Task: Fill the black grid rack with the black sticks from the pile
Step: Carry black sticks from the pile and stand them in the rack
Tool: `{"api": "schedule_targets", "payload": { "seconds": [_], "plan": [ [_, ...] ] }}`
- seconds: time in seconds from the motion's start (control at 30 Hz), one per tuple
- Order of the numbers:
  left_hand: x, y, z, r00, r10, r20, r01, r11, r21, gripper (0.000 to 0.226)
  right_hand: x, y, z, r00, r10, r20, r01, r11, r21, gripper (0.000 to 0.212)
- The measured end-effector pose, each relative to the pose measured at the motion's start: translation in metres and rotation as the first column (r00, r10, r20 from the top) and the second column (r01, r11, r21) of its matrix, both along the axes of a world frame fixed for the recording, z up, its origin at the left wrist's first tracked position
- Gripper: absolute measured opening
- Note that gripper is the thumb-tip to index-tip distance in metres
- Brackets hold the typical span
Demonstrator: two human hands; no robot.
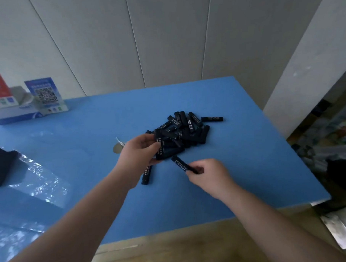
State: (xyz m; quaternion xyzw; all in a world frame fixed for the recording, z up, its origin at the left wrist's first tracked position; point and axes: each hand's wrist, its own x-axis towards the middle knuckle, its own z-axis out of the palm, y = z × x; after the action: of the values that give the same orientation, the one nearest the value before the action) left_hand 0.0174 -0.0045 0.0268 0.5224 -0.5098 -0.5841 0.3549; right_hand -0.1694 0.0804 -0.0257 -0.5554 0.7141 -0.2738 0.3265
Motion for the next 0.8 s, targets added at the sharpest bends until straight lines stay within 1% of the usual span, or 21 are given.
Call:
{"api": "schedule_targets", "payload": {
  "seconds": [0.03, 0.1, 0.2, 0.3, 0.4, 0.53, 0.7, 0.8],
  "plan": [
    [0.000, 0.001, 0.001, 1.000, 0.004, -0.011, -0.004, 1.000, -0.003, 0.013, -0.003, 0.000, 0.002, 0.991, -0.065, 0.118, 0.065, 0.998, 0.005, 0.010],
    [-0.001, 0.003, 0.005, 0.999, 0.020, -0.037, -0.020, 1.000, -0.011, 0.013, -0.009, 0.000, 0.009, 0.953, -0.149, 0.264, 0.156, 0.988, -0.003, 0.006],
    [-0.001, 0.007, 0.009, 0.997, 0.045, -0.063, -0.047, 0.999, -0.019, 0.013, -0.014, -0.002, 0.028, 0.914, -0.175, 0.366, 0.219, 0.972, -0.083, 0.003],
    [0.002, 0.011, 0.011, 0.995, 0.059, -0.085, -0.060, 0.998, -0.015, 0.014, -0.013, -0.004, 0.045, 0.883, -0.140, 0.448, 0.219, 0.967, -0.129, 0.004],
    [0.010, 0.018, 0.013, 0.994, 0.039, -0.104, -0.041, 0.999, -0.013, 0.020, -0.007, -0.006, 0.053, 0.878, -0.083, 0.471, 0.173, 0.973, -0.152, 0.005],
    [0.029, 0.028, 0.010, 0.997, 0.020, -0.080, -0.022, 0.999, -0.023, 0.023, 0.010, -0.011, 0.054, 0.879, 0.002, 0.477, 0.094, 0.980, -0.177, 0.009],
    [0.067, 0.039, 0.009, 0.986, 0.129, -0.106, -0.132, 0.991, -0.019, 0.018, 0.050, -0.019, 0.054, 0.850, 0.106, 0.515, 0.011, 0.976, -0.219, 0.008],
    [0.099, 0.042, 0.009, 0.978, 0.188, -0.087, -0.192, 0.981, -0.032, 0.014, 0.080, -0.023, 0.055, 0.829, 0.166, 0.534, -0.048, 0.973, -0.227, 0.009]
  ]
}}
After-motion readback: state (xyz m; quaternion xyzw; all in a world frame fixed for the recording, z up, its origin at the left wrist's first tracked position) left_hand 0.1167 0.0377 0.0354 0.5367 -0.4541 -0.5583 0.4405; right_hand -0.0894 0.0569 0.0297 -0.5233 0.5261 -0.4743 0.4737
